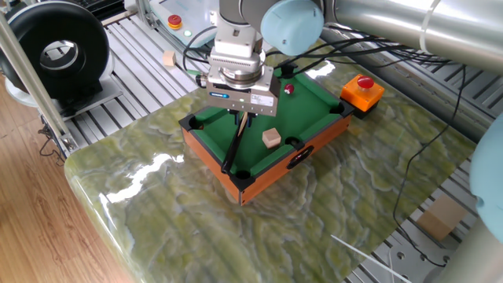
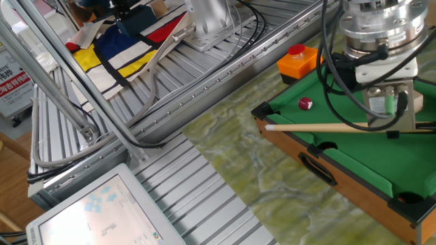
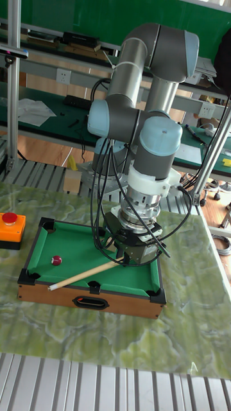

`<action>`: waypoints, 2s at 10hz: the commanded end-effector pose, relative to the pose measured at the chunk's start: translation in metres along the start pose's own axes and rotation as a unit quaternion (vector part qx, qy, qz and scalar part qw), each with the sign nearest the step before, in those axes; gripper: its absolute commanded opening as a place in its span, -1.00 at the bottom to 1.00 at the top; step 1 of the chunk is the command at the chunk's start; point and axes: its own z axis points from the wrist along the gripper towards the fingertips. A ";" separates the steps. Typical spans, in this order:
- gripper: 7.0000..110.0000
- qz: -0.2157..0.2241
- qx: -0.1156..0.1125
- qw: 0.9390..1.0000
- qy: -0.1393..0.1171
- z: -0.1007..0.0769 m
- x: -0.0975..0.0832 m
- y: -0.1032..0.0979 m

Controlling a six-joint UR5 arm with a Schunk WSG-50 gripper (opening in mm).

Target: Hit the pool ball

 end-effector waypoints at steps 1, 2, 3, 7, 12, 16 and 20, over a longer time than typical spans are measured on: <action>-0.71 0.003 0.009 1.000 -0.008 0.001 -0.004 -0.003; -0.71 0.007 0.012 1.000 -0.009 0.001 -0.005 -0.005; -1.00 0.014 0.017 1.000 -0.010 0.001 -0.006 -0.007; -1.00 0.034 -0.024 0.999 -0.011 0.000 -0.007 0.014; -1.00 0.044 -0.036 0.998 -0.018 -0.001 -0.011 0.020; -1.00 0.032 -0.025 0.999 -0.023 -0.017 -0.018 0.013; -1.00 0.054 -0.024 0.998 -0.015 -0.036 -0.025 0.019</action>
